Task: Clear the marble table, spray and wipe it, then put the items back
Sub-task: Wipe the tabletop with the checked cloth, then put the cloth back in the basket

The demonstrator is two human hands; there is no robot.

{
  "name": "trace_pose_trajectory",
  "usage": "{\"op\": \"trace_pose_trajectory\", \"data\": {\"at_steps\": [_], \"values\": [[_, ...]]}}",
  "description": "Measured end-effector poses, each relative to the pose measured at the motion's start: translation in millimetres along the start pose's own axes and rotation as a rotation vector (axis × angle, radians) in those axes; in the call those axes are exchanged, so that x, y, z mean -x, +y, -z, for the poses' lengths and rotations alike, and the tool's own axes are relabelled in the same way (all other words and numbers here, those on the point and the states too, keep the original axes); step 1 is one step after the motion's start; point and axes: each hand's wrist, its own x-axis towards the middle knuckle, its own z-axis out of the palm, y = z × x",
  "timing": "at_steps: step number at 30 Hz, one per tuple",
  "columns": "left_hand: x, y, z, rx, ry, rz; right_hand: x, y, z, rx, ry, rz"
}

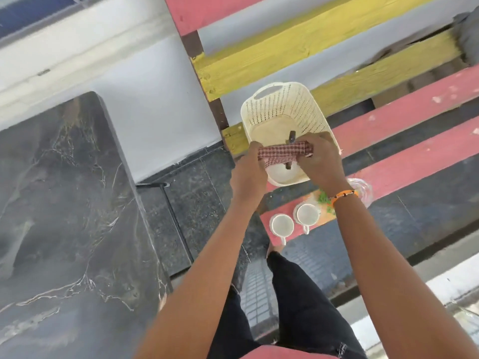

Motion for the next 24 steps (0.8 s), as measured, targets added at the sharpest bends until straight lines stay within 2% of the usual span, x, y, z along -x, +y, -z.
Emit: {"op": "trace_pose_trajectory", "data": {"at_steps": [3,5,8,15,21,24], "values": [[-43,19,-8,0.483,-0.053,0.228,-52,6,16,-0.116,-0.032,0.094],[-70,28,-14,0.807,-0.070,0.428,-80,8,18,-0.298,-0.060,0.045],[-109,34,-27,1.027,-0.017,0.587,-119,17,8,-0.472,-0.048,-0.057],[-159,18,-72,0.958,-0.098,0.758,-174,64,-47,-0.430,-0.043,-0.142],[-170,0,-97,0.859,-0.193,0.884,-188,93,-90,-0.357,-0.163,-0.149],[-171,-3,-106,0.756,-0.240,0.880,-187,100,-102,-0.379,-0.214,-0.154]]}}
